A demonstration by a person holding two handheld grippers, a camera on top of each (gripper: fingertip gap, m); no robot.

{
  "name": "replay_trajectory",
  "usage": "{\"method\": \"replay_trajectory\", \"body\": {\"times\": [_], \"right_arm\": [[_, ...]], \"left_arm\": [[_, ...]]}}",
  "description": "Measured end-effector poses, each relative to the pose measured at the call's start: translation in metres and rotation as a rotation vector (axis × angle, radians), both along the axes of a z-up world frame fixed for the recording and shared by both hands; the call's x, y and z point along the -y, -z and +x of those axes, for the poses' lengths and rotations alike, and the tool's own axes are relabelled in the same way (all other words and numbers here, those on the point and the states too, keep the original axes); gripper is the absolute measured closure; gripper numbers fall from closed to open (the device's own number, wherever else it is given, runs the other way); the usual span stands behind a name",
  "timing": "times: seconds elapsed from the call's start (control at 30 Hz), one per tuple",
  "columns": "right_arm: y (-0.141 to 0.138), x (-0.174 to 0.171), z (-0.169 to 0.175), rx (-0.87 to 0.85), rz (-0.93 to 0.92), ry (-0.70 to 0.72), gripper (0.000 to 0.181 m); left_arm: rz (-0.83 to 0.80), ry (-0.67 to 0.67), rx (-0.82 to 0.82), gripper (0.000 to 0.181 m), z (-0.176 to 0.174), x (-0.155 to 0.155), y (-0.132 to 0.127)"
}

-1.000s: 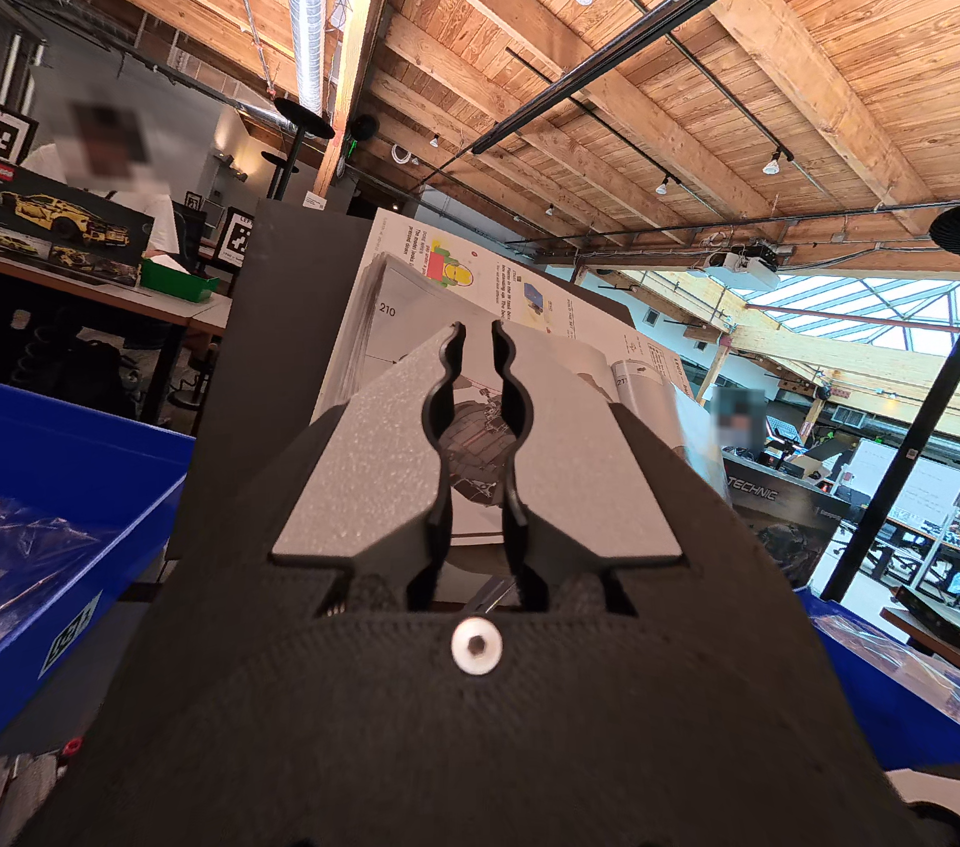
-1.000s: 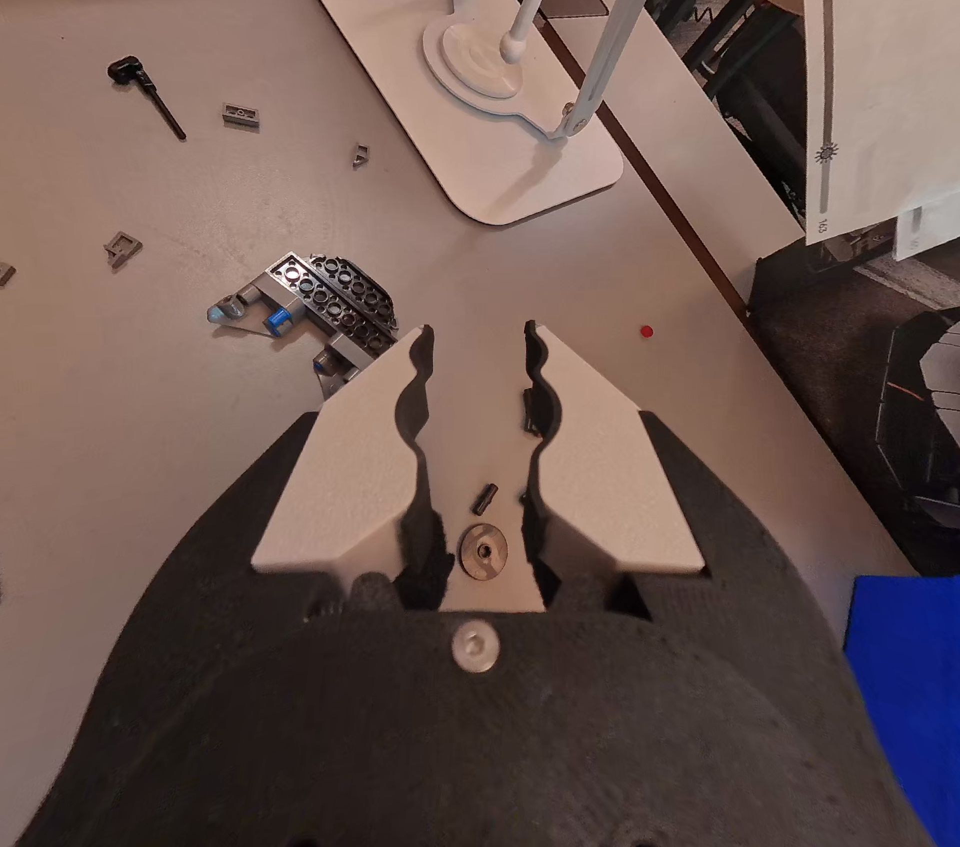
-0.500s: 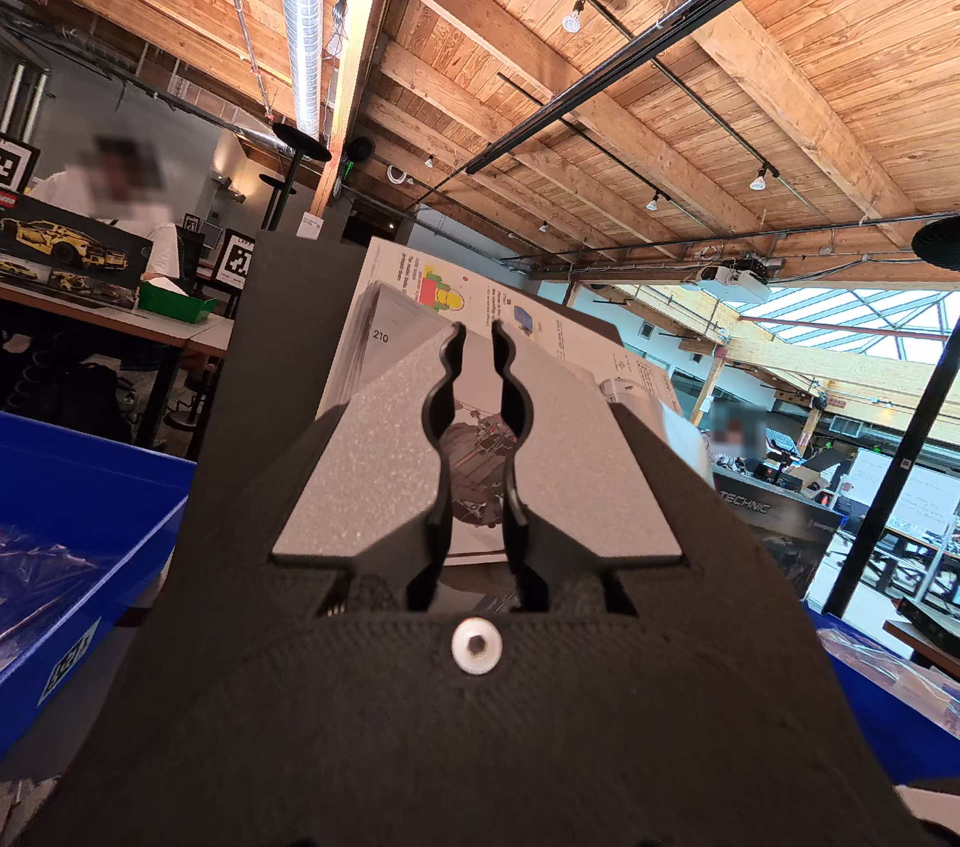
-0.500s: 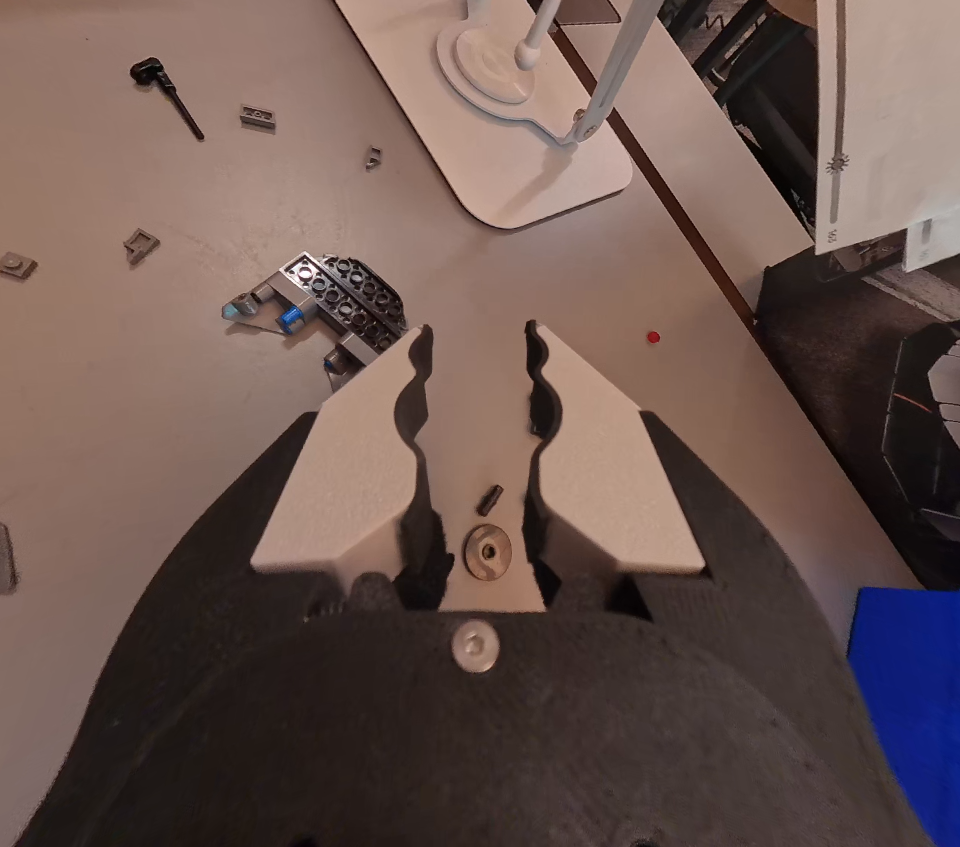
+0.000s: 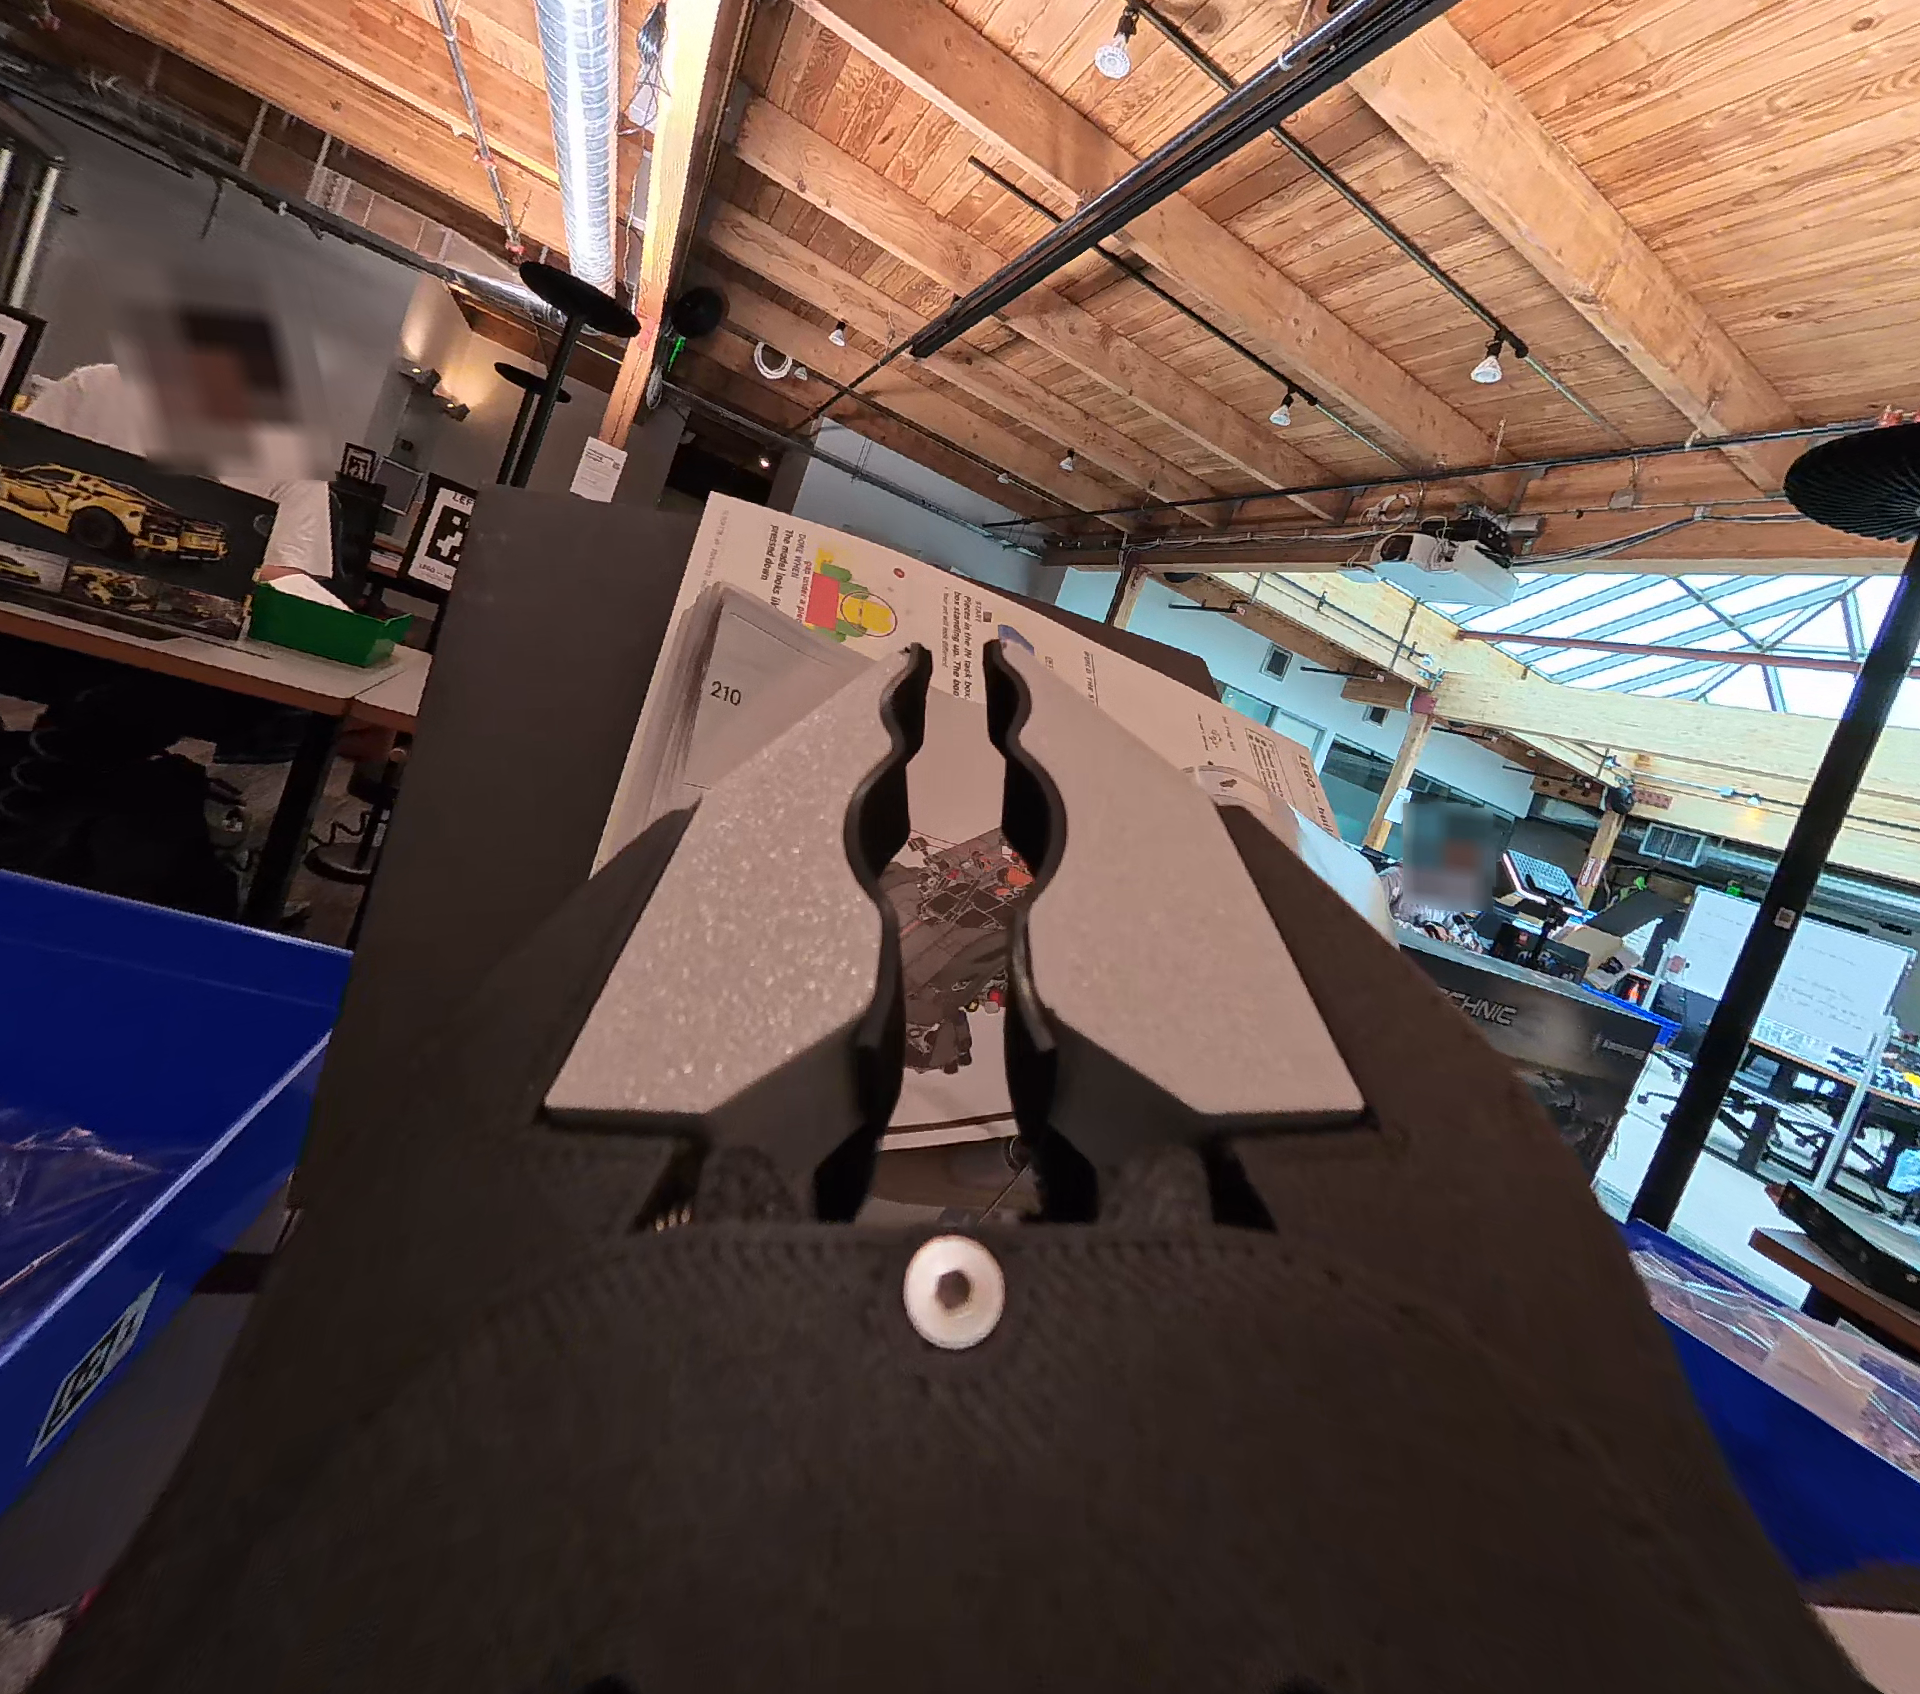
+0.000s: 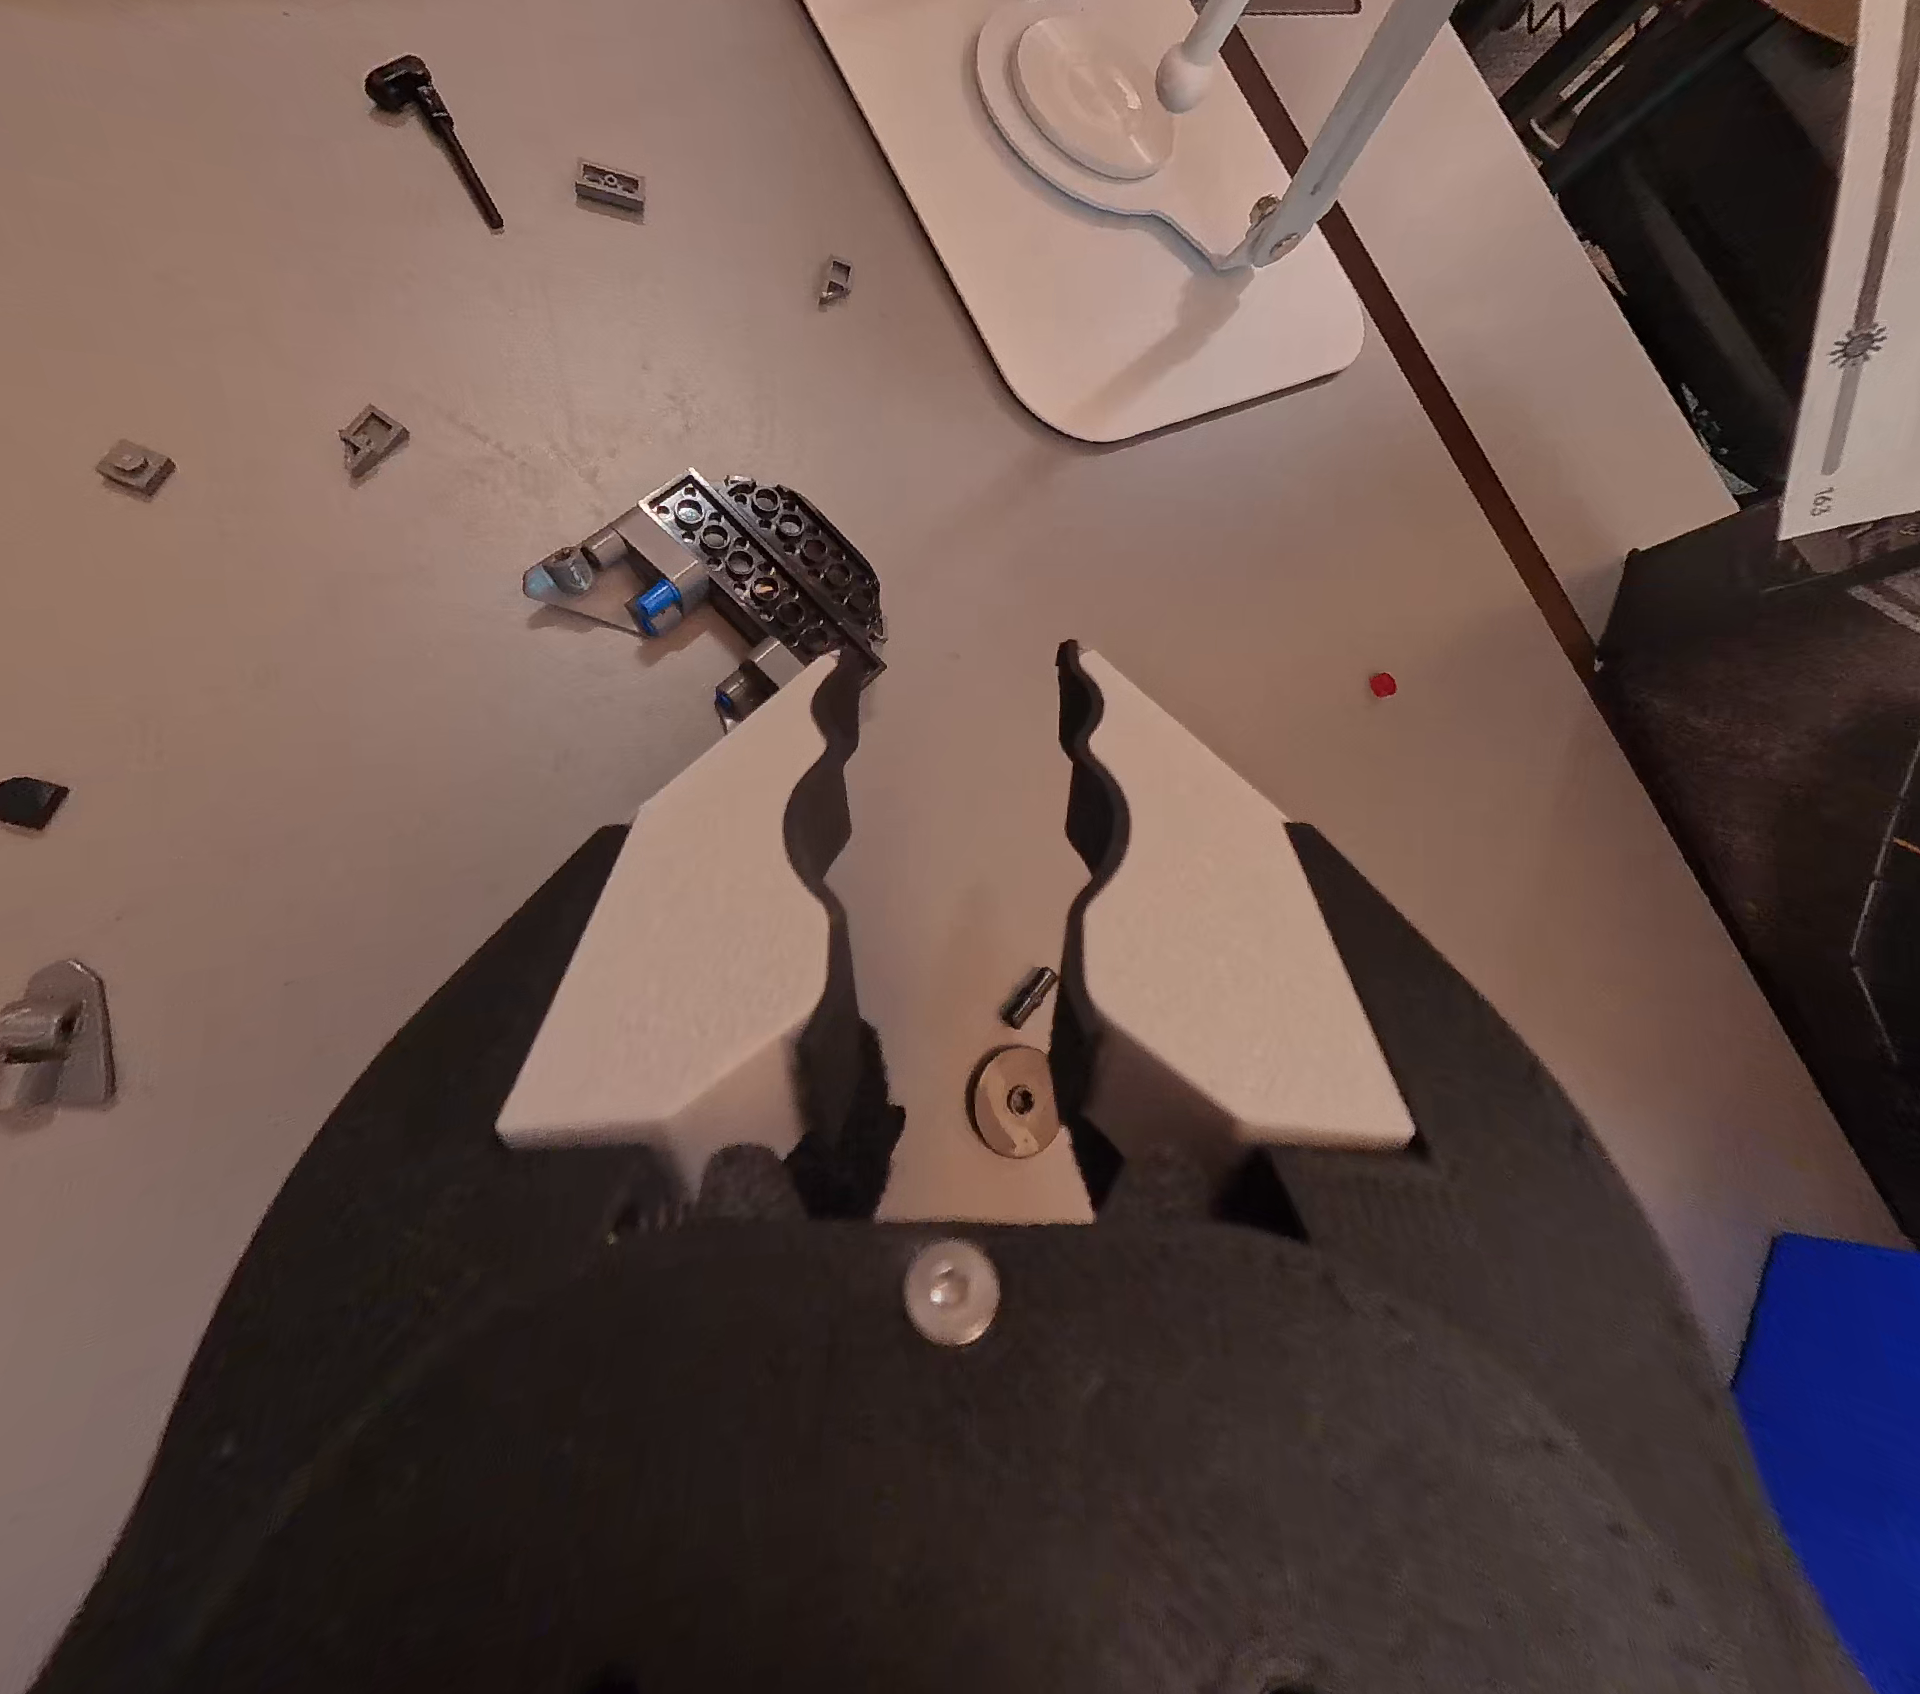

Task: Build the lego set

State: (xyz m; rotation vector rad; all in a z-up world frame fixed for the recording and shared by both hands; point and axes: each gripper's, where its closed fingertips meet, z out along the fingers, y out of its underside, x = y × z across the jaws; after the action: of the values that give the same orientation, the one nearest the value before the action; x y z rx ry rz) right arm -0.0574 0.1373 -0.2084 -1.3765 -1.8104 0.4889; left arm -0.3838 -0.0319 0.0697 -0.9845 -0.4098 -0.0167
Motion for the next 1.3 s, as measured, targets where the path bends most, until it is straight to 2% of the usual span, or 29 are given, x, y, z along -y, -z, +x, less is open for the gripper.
{"method": "replay_trajectory", "body": {"times": [0.2,0.47,0.57,0.77,0.87,0.97,1.17,1.3], "right_arm": [[0.008,0.006,0.001,0.039,-0.031,-0.020,0.144],[0.042,0.022,0.005,0.201,-0.106,-0.053,0.144],[0.045,0.024,0.002,0.210,-0.102,-0.058,0.149],[0.044,0.030,-0.003,0.196,-0.100,-0.082,0.163],[0.037,0.031,-0.005,0.165,-0.087,-0.096,0.172],[0.034,0.032,-0.004,0.153,-0.098,-0.101,0.174],[0.030,0.033,-0.004,0.139,-0.081,-0.118,0.175],[0.015,0.032,-0.008,0.071,-0.043,-0.126,0.177]], "left_arm": [[0.000,0.011,-0.014,0.172,0.004,-0.001,-0.003],[-0.039,0.063,-0.076,0.172,0.026,-0.017,-0.009],[-0.052,0.102,-0.098,0.172,0.036,-0.025,-0.010],[-0.106,0.293,-0.227,0.173,0.099,-0.059,-0.018],[-0.186,0.387,-0.317,0.173,0.139,-0.084,-0.009],[-0.287,0.447,-0.386,0.173,0.165,-0.104,0.009],[-0.390,0.522,-0.442,0.173,0.191,-0.123,0.031],[-0.467,0.591,-0.484,0.172,0.208,-0.132,0.048]]}}
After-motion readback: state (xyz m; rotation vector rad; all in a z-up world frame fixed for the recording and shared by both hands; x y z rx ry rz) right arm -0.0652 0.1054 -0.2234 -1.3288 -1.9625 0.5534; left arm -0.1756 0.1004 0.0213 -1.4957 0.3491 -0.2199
